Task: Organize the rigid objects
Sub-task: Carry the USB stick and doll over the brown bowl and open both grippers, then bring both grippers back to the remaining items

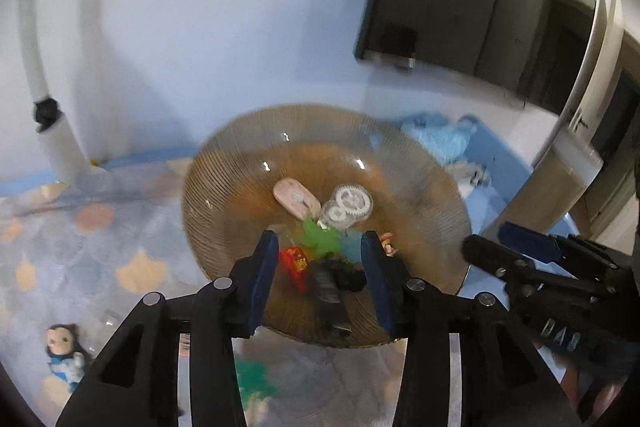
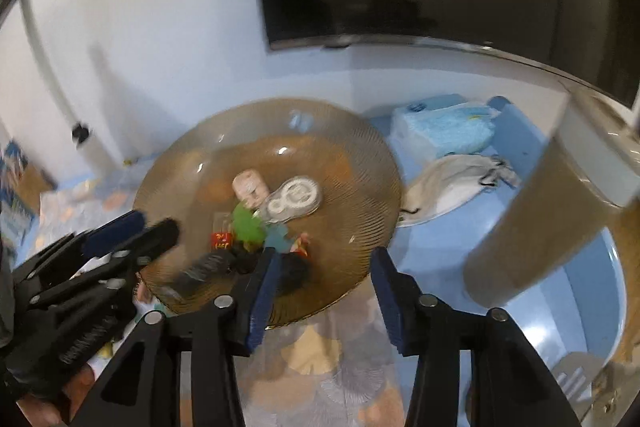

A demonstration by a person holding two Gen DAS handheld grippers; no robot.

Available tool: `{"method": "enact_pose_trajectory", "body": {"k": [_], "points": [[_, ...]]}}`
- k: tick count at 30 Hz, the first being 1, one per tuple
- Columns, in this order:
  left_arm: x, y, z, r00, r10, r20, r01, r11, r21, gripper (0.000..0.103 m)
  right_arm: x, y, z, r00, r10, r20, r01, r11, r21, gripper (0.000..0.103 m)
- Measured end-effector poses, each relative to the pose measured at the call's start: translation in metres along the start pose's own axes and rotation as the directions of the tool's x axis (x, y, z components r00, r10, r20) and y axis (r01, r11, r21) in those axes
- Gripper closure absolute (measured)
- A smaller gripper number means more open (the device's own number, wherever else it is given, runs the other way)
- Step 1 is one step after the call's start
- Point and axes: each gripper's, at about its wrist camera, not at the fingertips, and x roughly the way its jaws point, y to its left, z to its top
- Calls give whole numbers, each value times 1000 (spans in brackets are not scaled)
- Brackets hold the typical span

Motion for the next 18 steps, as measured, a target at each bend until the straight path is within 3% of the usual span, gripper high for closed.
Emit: {"method": "enact_pose_trajectory", "body": {"k": [6,9,14,17,18], "points": [[-74,41,10,995,31,97,-26,998,-54,60,-46,3,0,996,49,72,-51,998,34,56],[-115,69,4,989,60,134,-47,994,-95,56,-67,26,-6,989,122,89,-124,992,17,50],[-173,114,-14,972,141,187,-110,980,-164,54,-92,87,-26,975,192,115,-181,978,-105,48],[-190,145,-37,962,205,181,-166,964,-208,44,-90,122,-47,969,224,100,-207,965,-161,32],[-188,153,-47,959,228,166,-191,958,-213,43,-85,132,-58,969,229,91,-211,962,-171,23]]}}
